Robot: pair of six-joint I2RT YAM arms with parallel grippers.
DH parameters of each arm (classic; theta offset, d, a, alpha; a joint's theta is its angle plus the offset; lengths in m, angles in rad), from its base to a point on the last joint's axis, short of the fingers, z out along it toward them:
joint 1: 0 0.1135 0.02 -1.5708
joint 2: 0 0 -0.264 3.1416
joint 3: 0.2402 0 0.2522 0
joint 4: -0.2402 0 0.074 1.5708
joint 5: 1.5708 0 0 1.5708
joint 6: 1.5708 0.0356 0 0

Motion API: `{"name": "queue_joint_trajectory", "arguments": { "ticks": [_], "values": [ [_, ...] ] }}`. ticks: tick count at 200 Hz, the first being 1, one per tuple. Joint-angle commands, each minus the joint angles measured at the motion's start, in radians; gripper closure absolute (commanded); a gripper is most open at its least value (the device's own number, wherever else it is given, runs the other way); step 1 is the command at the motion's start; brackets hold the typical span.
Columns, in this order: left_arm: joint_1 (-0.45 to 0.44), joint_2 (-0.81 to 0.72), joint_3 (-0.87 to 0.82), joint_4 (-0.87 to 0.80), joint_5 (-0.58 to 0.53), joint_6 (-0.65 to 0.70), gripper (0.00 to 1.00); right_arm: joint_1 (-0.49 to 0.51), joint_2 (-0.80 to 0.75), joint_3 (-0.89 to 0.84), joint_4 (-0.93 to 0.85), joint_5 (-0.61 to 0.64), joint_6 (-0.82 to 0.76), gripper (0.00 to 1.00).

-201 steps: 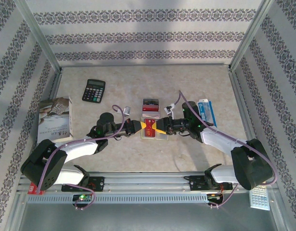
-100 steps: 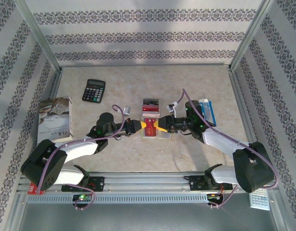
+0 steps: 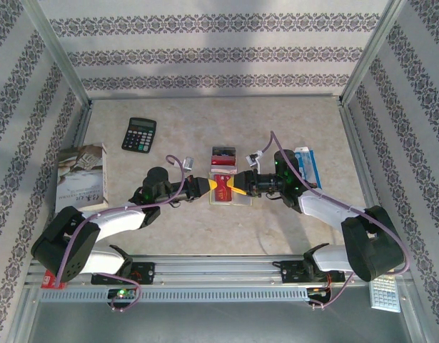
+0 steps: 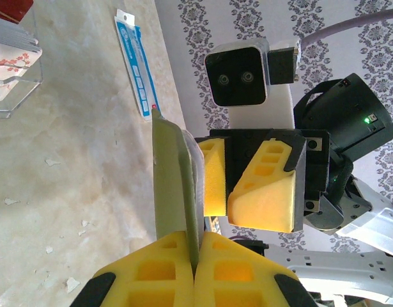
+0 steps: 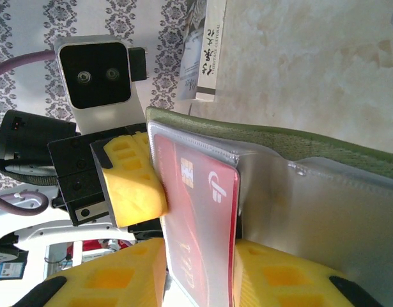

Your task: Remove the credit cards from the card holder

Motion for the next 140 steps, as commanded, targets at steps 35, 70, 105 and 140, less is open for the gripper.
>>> {"name": "queue_joint_trajectory", "arguments": {
  "ticks": [35,70,105,140],
  "values": [
    [-0.023,0.011,0.011,0.063,0.0,-0.013,0.97,-0.014,-0.021,-0.025,0.088,-0.042,-0.001,0.73],
    [-0.023,0.022,0.016,0.064,0.002,-0.017,0.94,-0.016,-0.033,-0.027,0.092,-0.056,-0.001,0.81],
    [-0.023,0.019,0.014,0.066,0.0,-0.019,0.91,-0.035,-0.046,-0.039,0.087,-0.059,-0.005,0.83],
    [-0.023,0.015,0.017,0.06,0.002,-0.017,0.86,-0.037,-0.042,-0.046,0.085,-0.062,-0.008,0.87]
  ]
}}
